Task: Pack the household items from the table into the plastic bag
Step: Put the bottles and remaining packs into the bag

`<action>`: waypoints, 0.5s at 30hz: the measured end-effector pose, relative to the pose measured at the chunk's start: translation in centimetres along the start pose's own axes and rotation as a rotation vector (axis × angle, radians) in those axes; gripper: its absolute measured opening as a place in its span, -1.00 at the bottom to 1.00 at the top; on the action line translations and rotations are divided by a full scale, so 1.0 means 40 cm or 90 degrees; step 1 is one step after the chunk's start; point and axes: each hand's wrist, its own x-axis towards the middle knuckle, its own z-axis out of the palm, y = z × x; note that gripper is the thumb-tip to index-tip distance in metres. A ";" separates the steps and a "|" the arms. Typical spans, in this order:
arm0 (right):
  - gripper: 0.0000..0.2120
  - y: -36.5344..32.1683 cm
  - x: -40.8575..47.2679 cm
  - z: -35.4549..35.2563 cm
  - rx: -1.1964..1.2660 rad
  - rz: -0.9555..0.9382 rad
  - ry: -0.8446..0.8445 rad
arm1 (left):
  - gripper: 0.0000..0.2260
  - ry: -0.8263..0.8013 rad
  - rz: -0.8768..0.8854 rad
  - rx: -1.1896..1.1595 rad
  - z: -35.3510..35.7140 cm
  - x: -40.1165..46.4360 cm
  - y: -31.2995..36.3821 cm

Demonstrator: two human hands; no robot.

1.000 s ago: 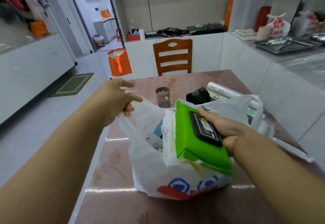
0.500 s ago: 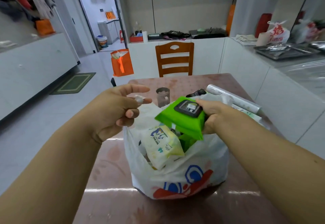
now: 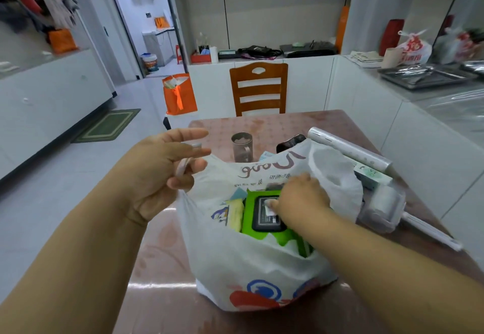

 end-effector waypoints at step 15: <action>-0.63 -0.059 -0.002 -0.304 0.380 -0.251 -0.054 | -0.72 0.159 0.040 0.423 -0.122 0.275 -0.039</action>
